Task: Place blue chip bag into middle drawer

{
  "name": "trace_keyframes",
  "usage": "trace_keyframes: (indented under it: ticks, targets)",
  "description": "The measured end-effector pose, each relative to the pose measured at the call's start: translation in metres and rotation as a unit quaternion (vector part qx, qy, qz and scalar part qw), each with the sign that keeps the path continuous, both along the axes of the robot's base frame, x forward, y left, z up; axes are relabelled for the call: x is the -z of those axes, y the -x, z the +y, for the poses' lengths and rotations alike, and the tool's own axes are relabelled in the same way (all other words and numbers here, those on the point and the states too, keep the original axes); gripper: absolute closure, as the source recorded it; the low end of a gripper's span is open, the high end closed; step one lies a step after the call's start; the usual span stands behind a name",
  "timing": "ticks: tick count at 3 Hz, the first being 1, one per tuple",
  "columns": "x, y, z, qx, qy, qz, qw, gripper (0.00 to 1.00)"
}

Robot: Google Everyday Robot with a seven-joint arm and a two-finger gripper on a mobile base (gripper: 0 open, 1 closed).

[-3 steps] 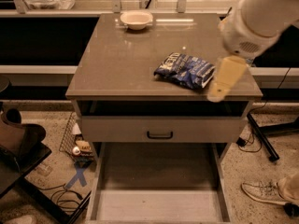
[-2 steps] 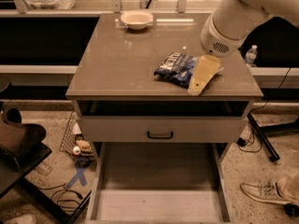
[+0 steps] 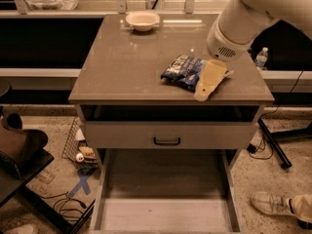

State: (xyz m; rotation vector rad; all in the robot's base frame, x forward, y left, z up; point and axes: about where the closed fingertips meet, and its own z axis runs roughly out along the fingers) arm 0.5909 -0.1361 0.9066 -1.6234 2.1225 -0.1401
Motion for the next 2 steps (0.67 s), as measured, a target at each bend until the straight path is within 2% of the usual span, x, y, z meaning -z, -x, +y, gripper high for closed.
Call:
trace_keyframes:
  ticks: [2]
  targets:
    - [0.051,-0.063,0.026,0.009,0.023,0.038,0.9990,0.00]
